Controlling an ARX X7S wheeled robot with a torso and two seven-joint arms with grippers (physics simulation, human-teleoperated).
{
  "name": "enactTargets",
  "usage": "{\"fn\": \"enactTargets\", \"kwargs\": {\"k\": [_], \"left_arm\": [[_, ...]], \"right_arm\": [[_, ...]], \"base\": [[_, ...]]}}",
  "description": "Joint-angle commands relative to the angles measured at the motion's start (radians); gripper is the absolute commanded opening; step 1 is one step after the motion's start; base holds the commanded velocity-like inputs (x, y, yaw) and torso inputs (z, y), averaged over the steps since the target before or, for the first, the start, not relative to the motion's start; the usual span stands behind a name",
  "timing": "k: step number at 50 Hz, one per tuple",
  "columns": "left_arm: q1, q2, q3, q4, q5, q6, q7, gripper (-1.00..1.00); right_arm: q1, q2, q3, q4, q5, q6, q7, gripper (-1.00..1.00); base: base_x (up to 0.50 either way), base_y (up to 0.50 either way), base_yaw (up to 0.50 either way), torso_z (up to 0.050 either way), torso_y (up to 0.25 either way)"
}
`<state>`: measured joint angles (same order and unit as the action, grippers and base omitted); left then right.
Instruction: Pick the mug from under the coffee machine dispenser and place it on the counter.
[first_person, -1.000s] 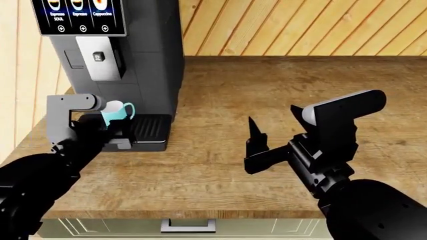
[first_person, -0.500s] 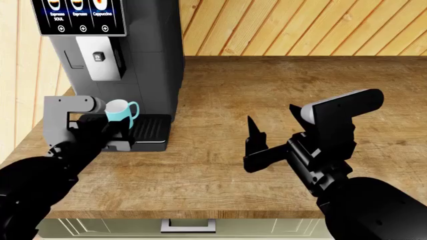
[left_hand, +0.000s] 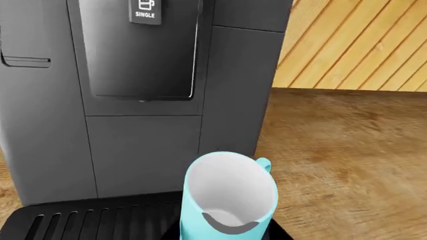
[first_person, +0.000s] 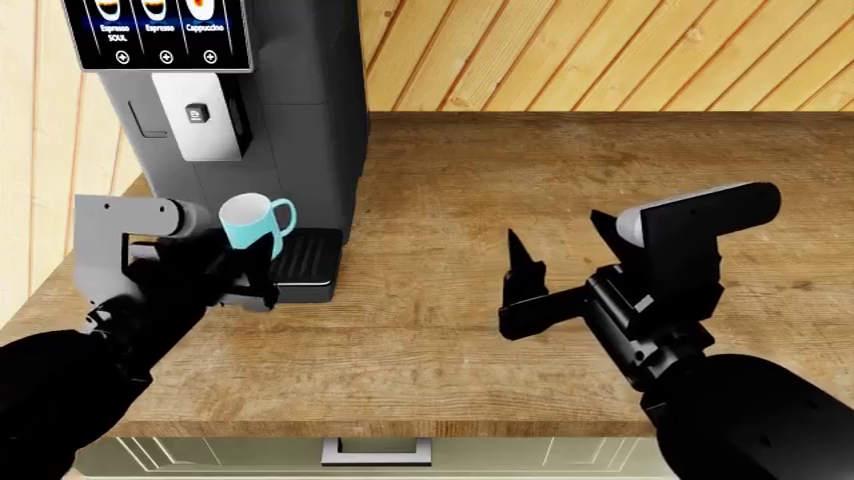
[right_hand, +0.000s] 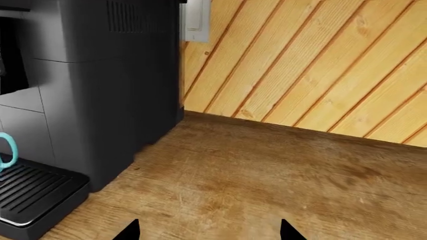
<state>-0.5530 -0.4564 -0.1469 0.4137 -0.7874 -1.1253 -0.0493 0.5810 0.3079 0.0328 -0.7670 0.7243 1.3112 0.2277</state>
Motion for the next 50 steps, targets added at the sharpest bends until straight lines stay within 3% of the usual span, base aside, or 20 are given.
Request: {"fn": "enactTargets", "kwargs": {"k": [1,25,50], "left_arm": [[0.029,0.005,-0.045,0.111,-0.086,-0.043,-0.025,-1.00],[0.003,0.064,-0.009,0.164,-0.227,-0.107,-0.018,-1.00],[-0.009,0.101,0.142,0.082,-0.177,-0.045,0.064,-1.00]], "right_arm": [[-0.021,0.008,0.011,0.000,0.004,-0.014,0.007,1.00],[-0.021,0.005,0.020,0.002,0.026,-0.017,0.028,1.00],[0.012,0.012,0.042,-0.029,0.073,0.021,0.060,1.00]], "base": [[0.00,0.00,0.00,0.000,0.000],[0.00,0.00,0.00,0.000,0.000],[0.00,0.00,0.00,0.000,0.000]]}}
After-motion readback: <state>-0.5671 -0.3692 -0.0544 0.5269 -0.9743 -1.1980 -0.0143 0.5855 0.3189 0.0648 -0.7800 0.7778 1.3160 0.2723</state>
